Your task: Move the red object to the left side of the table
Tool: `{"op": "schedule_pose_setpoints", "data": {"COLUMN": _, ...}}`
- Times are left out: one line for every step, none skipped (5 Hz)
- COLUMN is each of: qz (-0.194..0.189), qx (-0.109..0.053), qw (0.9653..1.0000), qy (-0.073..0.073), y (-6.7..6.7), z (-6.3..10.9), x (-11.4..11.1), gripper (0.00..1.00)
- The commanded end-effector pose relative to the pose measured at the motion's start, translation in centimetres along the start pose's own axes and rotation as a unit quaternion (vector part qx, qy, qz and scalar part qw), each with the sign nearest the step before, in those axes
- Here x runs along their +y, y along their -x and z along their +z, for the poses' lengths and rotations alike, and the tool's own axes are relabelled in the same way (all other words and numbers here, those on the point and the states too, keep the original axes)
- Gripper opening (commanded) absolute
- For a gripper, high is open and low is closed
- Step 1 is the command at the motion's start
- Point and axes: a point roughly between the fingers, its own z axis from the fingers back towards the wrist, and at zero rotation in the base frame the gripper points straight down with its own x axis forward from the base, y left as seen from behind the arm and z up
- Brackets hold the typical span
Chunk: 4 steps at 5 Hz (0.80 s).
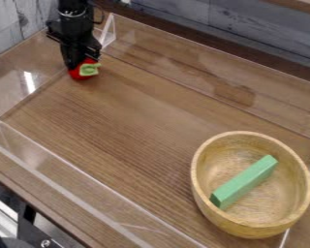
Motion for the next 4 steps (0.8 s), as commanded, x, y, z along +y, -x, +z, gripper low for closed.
{"op": "schedule_pose_setpoints", "data": {"qz": 0.002, "qx": 0.02, "qw": 0.9997, "qy": 0.011, "y": 0.33, "z": -1.55, "x": -0.74, "gripper": 0.0}}
{"op": "schedule_pose_setpoints", "data": {"qz": 0.003, "qx": 0.022, "qw": 0.9997, "qy": 0.012, "y": 0.21, "z": -1.53, "x": -0.83, "gripper": 0.0}}
{"op": "schedule_pose_setpoints", "data": {"qz": 0.004, "qx": 0.025, "qw": 0.9996, "qy": 0.013, "y": 0.1, "z": -1.47, "x": -0.9, "gripper": 0.0}}
{"op": "schedule_pose_setpoints", "data": {"qz": 0.005, "qx": 0.028, "qw": 0.9995, "qy": 0.014, "y": -0.03, "z": -1.41, "x": -0.96, "gripper": 0.0}}
